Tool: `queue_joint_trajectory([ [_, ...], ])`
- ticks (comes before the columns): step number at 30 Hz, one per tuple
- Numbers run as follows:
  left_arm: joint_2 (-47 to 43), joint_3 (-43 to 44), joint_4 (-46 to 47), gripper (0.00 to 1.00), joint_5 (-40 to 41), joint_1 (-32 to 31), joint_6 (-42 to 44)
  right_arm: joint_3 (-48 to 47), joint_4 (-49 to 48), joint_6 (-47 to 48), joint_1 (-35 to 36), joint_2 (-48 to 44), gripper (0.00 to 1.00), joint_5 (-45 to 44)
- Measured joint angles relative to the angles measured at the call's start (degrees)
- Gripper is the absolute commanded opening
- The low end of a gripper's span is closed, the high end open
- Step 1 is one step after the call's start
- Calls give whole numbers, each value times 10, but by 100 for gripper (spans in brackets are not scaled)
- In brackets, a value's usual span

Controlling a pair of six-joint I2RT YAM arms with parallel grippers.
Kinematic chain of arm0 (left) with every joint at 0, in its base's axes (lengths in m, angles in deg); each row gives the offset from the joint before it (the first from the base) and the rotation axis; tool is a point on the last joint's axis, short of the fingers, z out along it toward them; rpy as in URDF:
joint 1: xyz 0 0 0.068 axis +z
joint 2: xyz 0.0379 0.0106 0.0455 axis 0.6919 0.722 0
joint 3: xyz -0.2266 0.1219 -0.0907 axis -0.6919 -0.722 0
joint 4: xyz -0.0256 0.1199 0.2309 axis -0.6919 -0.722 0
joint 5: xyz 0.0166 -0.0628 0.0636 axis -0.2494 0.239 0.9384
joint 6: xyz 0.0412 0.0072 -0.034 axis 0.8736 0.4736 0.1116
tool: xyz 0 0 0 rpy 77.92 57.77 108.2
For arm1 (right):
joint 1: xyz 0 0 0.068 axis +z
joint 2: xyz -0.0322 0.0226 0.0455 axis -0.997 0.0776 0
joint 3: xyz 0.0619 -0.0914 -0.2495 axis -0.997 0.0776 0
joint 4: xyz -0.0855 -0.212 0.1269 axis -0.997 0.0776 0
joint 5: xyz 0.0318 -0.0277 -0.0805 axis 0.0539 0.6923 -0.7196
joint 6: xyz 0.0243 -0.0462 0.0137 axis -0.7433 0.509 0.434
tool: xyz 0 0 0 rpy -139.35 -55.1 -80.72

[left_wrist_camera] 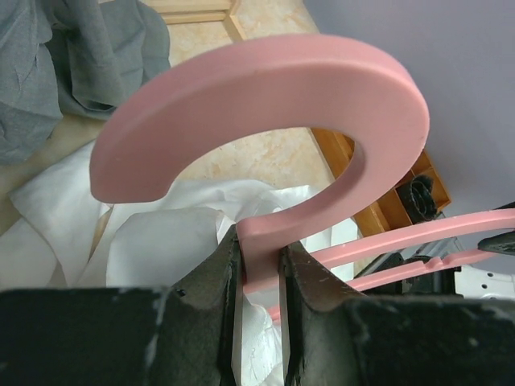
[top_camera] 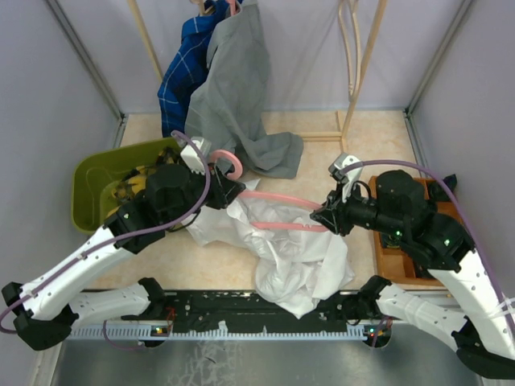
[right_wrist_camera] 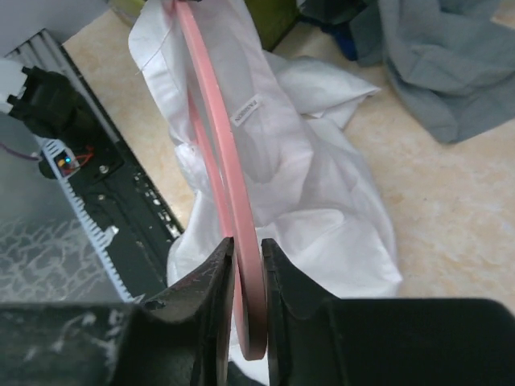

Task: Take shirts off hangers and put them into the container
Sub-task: Remove the shirt from the hanger.

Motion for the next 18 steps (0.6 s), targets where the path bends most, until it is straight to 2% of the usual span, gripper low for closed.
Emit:
queue_joint_trajectory([
  [2, -5, 0, 0, 0, 0, 0, 2, 0, 8, -4, 0, 5, 0, 13],
  [3, -8, 0, 0, 5, 0, 0, 4, 0, 9, -3, 0, 5, 0, 19],
  [6, -12, 0, 0, 29, -2, 1, 7, 0, 8, -6, 3, 1, 0, 30],
  [11, -14, -4, 14, 53, -11, 1, 10, -24, 42, -5, 3, -5, 0, 25],
  [14, -18, -7, 16, 59, -21, 1, 10, -55, 75, -5, 3, -3, 0, 20],
  [18, -19, -9, 13, 60, -39, 2, 12, -62, 98, -6, 3, -7, 0, -3],
])
